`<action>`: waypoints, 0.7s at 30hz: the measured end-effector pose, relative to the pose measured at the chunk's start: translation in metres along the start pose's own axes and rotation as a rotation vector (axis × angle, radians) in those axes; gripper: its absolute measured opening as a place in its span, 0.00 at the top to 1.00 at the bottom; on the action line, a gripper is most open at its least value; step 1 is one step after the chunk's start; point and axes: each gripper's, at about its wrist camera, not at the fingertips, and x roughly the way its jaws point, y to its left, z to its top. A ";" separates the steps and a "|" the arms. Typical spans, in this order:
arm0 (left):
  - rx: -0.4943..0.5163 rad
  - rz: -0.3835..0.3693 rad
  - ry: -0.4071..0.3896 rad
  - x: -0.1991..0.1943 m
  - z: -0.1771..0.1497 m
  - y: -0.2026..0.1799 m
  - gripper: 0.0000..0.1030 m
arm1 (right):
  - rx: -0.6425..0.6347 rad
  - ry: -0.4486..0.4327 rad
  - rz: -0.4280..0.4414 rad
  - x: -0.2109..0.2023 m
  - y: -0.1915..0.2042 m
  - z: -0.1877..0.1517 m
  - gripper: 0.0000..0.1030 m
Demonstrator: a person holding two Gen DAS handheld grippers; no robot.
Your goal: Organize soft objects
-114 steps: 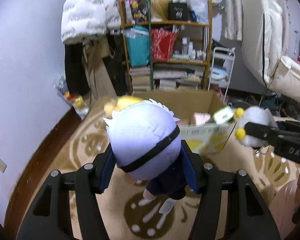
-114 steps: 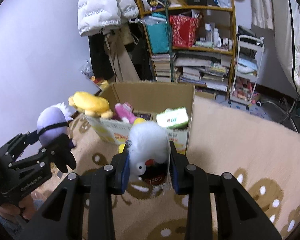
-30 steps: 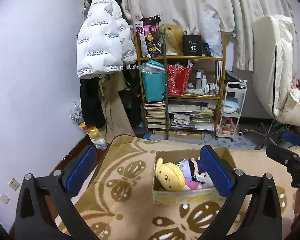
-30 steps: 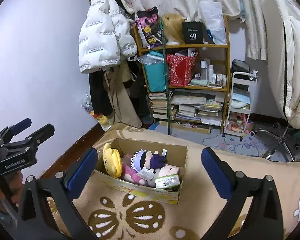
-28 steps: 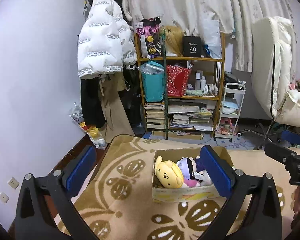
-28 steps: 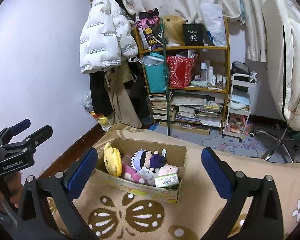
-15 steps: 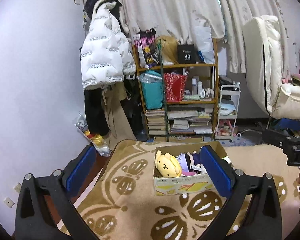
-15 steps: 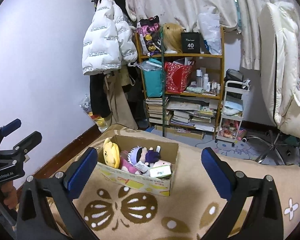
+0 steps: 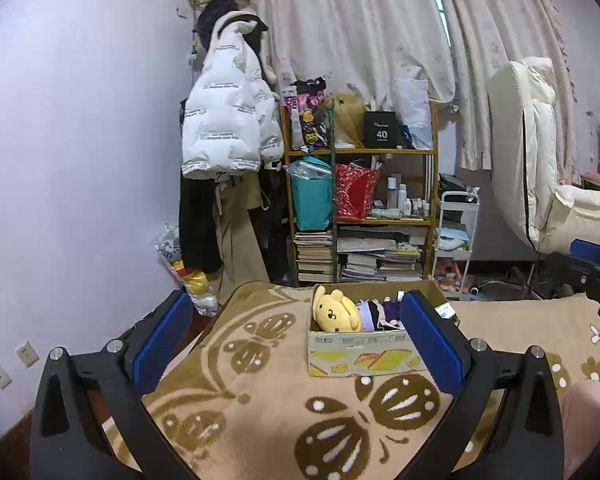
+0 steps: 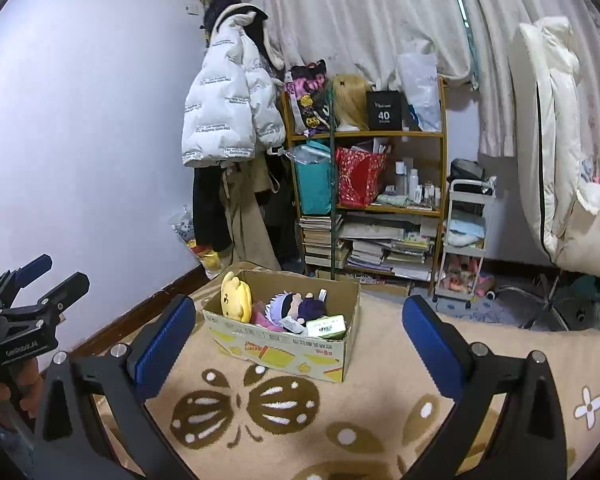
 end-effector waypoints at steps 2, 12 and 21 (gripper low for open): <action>-0.005 0.012 -0.011 -0.003 -0.008 0.001 0.00 | -0.002 -0.004 -0.006 -0.001 0.001 -0.003 0.00; -0.018 -0.001 -0.014 -0.014 -0.036 0.008 0.00 | 0.005 0.000 0.002 -0.005 -0.003 -0.032 0.00; 0.016 -0.004 0.029 -0.008 -0.052 0.005 0.00 | 0.024 0.012 -0.042 -0.001 -0.009 -0.040 0.00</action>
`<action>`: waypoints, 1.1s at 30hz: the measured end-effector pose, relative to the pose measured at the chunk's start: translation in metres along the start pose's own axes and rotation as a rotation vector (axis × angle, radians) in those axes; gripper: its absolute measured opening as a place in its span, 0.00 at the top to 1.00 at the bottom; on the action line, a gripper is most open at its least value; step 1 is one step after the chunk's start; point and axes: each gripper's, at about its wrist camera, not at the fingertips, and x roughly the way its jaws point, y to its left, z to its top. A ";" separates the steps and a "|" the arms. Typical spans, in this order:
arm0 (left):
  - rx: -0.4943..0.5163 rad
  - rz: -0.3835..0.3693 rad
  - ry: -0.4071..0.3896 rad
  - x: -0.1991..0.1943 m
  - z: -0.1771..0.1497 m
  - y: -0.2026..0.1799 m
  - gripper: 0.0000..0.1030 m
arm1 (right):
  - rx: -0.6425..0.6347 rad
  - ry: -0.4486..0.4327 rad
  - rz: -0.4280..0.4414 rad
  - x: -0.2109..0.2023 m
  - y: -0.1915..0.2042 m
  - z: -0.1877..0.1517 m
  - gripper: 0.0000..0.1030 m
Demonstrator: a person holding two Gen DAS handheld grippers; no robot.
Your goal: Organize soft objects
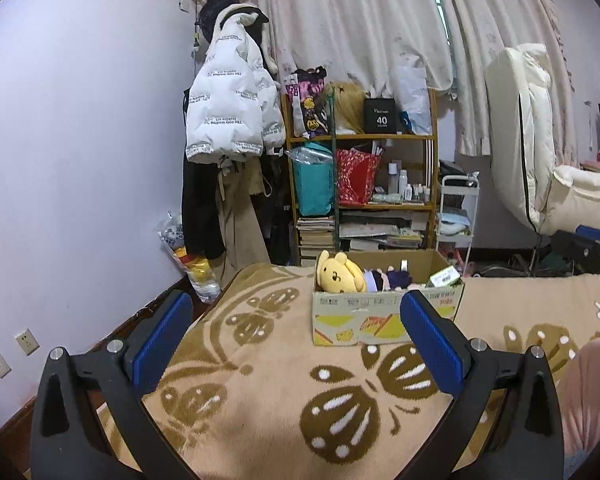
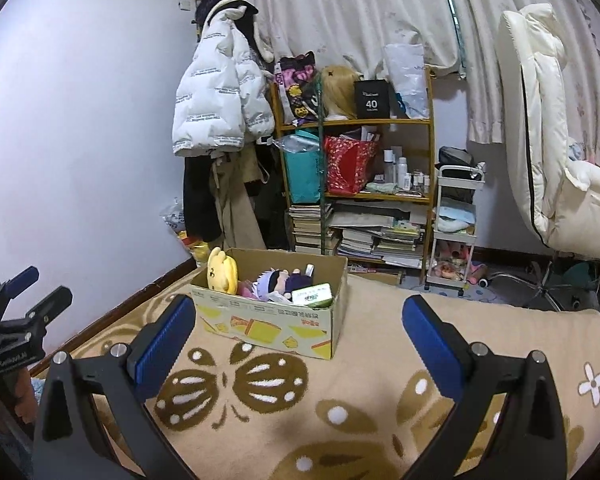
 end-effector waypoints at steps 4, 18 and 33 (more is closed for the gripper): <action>-0.002 0.000 0.021 0.003 -0.005 0.002 0.00 | 0.004 0.006 -0.002 0.002 -0.001 -0.002 0.00; 0.004 0.005 0.041 0.001 -0.006 0.004 0.00 | -0.025 0.008 0.003 0.005 0.003 -0.005 0.00; 0.003 0.012 0.049 0.003 -0.008 0.003 0.00 | -0.033 0.011 0.006 0.005 0.004 -0.005 0.00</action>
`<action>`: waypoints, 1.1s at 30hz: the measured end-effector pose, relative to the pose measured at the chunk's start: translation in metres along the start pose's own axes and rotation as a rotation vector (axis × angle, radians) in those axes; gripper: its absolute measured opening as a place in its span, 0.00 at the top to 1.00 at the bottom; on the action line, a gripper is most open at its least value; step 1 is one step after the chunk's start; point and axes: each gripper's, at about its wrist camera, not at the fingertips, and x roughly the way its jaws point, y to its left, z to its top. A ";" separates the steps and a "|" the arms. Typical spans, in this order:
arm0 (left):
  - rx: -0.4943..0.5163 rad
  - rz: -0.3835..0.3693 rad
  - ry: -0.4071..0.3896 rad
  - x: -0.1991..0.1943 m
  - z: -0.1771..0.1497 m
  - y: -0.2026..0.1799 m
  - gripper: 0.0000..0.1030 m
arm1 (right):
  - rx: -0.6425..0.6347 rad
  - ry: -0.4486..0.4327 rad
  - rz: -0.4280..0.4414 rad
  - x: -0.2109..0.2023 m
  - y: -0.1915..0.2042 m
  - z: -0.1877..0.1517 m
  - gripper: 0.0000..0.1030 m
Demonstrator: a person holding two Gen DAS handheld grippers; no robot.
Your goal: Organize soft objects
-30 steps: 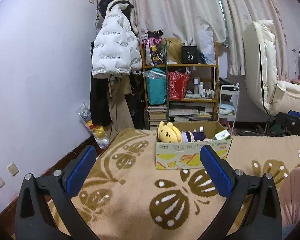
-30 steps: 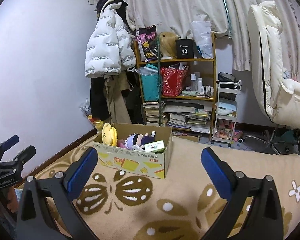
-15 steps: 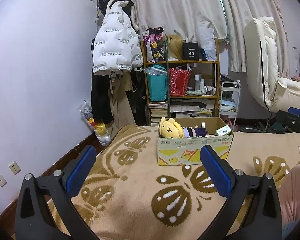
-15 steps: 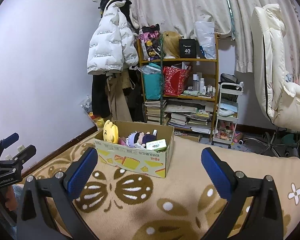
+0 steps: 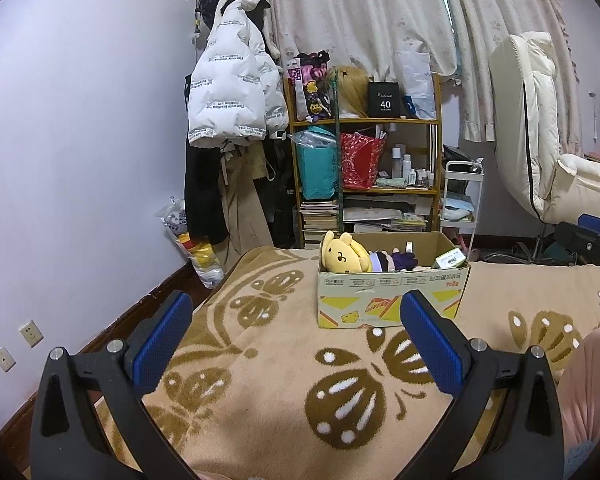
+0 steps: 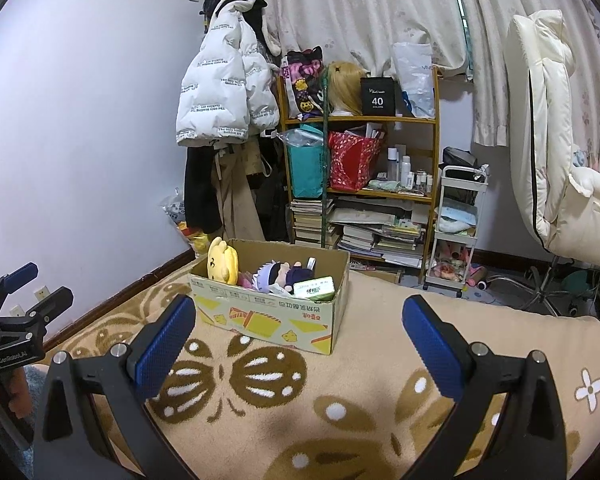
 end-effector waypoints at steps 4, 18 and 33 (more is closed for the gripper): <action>0.007 -0.010 0.001 0.000 0.000 0.000 0.00 | -0.002 0.000 -0.001 0.000 0.001 0.000 0.00; 0.008 -0.015 0.005 0.000 -0.001 0.000 0.00 | -0.005 0.000 -0.001 0.000 0.003 0.000 0.00; -0.001 -0.006 0.009 0.002 -0.005 0.003 0.00 | -0.008 0.001 0.000 0.000 0.002 0.001 0.00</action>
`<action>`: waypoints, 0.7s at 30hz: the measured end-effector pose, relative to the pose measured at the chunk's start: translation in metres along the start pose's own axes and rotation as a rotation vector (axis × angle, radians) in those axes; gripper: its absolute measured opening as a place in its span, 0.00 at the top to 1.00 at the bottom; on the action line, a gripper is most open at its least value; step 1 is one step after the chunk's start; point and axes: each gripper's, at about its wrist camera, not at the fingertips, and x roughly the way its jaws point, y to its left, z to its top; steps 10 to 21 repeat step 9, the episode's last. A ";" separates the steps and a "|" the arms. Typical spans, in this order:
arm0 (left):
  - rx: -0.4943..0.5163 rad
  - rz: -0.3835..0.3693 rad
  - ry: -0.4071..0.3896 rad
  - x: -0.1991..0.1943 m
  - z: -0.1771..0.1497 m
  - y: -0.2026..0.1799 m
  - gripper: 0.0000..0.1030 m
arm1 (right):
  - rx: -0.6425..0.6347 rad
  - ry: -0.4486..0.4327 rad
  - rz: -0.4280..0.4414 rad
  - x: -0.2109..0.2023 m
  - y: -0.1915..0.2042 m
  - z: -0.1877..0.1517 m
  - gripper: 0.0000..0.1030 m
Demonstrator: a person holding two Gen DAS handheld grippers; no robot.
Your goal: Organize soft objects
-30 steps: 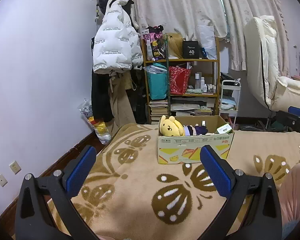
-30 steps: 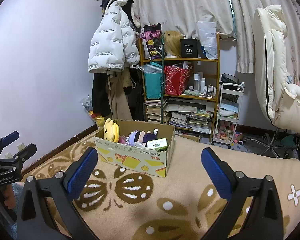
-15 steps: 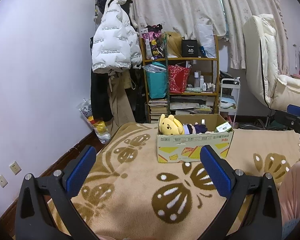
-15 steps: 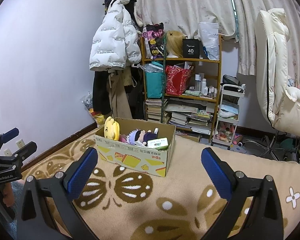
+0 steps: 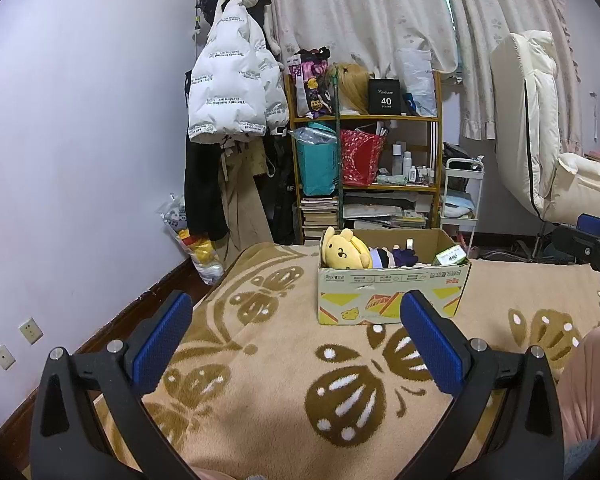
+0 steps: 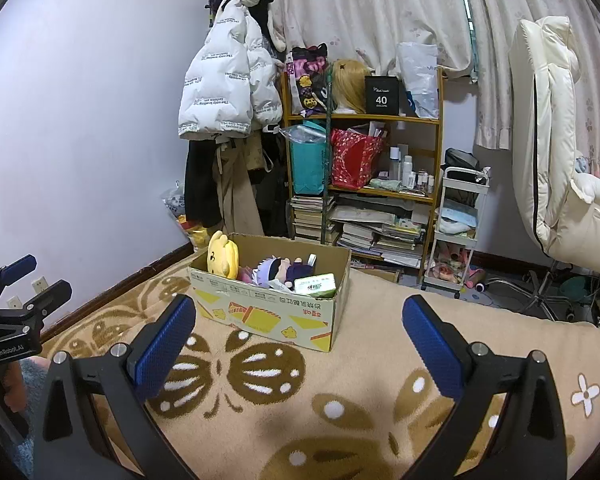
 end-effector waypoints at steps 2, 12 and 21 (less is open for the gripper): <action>0.001 0.002 -0.001 0.000 0.000 0.000 0.00 | -0.001 0.000 -0.001 0.000 0.000 0.000 0.00; 0.000 0.003 -0.001 -0.001 -0.002 0.000 0.00 | -0.004 0.001 0.000 -0.001 -0.001 0.001 0.00; 0.000 0.003 -0.001 -0.001 -0.002 0.000 0.00 | -0.004 0.001 0.000 -0.001 -0.001 0.001 0.00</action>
